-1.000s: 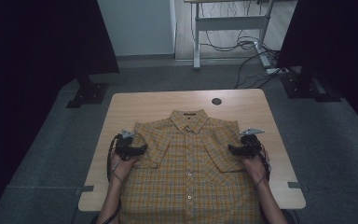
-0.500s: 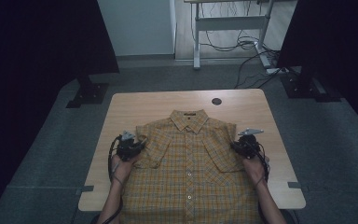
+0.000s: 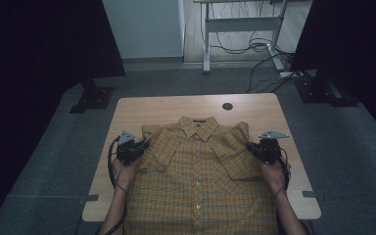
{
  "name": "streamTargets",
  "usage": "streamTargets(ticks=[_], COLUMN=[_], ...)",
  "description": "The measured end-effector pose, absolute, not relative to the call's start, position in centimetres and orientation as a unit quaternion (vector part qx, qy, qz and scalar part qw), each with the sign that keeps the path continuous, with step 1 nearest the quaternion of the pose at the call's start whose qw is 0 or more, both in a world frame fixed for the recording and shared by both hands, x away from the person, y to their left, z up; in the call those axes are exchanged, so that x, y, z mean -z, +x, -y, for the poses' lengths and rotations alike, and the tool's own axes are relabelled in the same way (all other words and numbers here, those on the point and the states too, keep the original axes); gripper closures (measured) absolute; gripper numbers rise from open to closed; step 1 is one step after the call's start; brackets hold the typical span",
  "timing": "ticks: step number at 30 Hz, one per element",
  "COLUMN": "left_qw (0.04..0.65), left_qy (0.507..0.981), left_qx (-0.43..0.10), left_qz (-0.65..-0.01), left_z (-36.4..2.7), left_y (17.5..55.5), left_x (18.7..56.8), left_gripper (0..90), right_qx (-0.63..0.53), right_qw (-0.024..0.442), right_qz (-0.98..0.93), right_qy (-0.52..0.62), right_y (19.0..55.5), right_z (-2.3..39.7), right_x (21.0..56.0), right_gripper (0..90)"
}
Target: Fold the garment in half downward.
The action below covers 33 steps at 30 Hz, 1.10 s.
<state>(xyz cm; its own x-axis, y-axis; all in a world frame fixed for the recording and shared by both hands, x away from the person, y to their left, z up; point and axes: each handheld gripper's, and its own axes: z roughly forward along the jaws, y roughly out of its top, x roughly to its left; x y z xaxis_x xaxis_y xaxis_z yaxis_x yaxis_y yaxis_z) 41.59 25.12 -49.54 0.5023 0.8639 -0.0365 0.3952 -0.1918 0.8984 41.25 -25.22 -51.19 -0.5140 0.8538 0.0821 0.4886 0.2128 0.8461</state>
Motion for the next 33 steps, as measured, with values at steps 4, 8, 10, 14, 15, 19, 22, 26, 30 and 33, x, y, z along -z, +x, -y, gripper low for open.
streamTargets(ticks=[4,8,10,14,15,19,22,26,30,33], left_qw=[0.478,0.488,0.495,0.499,0.500,0.499,0.493,0.471,0.433,0.410], left_qy=[0.727,0.724,0.722,0.723,0.723,0.727,0.735,0.756,0.782,0.797], left_qx=[-0.271,-0.287,-0.292,-0.299,-0.301,-0.303,-0.296,-0.279,-0.265,-0.255], left_qz=[-0.412,-0.393,-0.386,-0.373,-0.370,-0.361,-0.358,-0.359,-0.361,-0.363], left_z=[-25.0,-25.3,-25.6,-26.1,-26.2,-26.5,-26.6,-26.6,-26.5,-26.3], left_y=[40.3,38.5,37.4,35.2,34.6,32.5,31.0,29.2,28.1,27.5], left_x=[48.2,47.1,46.8,46.6,46.7,47.5,48.6,50.7,52.5,53.6], left_gripper=[82.2,82.1,82.0,81.6,81.6,81.1,80.8,79.8,79.1,78.2], right_qx=[-0.453,-0.462,-0.469,-0.478,-0.479,-0.478,-0.475,-0.464,-0.450,-0.432], right_qw=[0.220,0.227,0.228,0.229,0.229,0.222,0.212,0.195,0.174,0.159], right_qz=[-0.750,-0.748,-0.745,-0.743,-0.743,-0.748,-0.754,-0.764,-0.776,-0.789], right_qy=[0.429,0.419,0.416,0.410,0.408,0.403,0.402,0.403,0.406,0.408], right_y=[39.8,38.2,37.3,35.3,34.8,33.0,31.8,30.5,29.4,28.8], right_z=[25.3,25.7,26.1,26.7,26.8,27.0,27.2,27.3,27.3,27.1], right_x=[49.7,48.8,48.5,48.2,48.3,48.8,49.7,51.0,52.3,53.2], right_gripper=[82.2,82.1,82.1,82.1,82.1,82.1,82.0,81.9,81.6,81.5])
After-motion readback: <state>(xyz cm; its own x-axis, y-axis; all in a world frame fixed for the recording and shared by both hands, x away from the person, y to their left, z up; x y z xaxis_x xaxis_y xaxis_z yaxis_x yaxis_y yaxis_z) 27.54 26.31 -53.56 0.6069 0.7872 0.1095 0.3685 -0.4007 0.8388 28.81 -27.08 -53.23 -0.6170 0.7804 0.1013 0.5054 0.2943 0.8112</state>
